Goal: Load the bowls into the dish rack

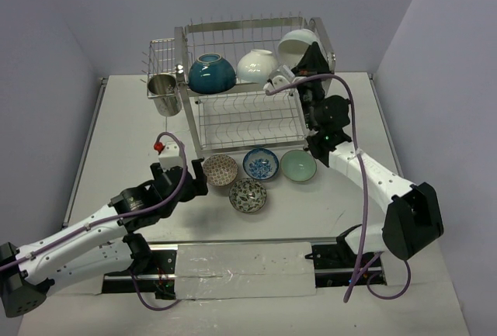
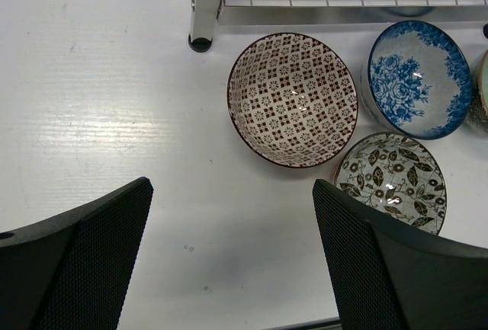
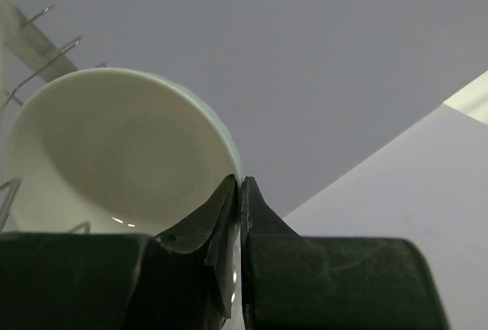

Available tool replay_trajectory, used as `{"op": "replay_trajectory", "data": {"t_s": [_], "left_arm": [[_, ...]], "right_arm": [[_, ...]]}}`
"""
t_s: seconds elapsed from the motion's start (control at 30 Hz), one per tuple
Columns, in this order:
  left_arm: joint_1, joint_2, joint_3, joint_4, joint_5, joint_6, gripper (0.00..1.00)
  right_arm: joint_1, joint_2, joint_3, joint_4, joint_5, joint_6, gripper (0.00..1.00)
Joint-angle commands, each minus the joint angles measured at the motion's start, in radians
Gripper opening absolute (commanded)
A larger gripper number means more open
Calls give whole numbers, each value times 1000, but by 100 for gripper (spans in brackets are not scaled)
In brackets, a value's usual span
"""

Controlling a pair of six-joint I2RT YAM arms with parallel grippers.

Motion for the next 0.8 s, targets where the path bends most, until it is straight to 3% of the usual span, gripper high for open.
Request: {"op": "replay_trajectory", "data": {"t_s": [0.0,0.33,0.5,0.77], "left_arm": [[4,-23,-5,20,-23,-16,91],[4,-42,-5,20,-29,-13,91],[4,-51,-7,21,-34,-13,91],[4,-53,-10,24,-35,-13,91]], "right_arm": [[12,-67,-34,170,-8,-77,0],[20,-127,-183,261,37,-146,0],[26,-167,-259,308,53,-137,6],[44,-207,-351,336,92,-130,8]]}}
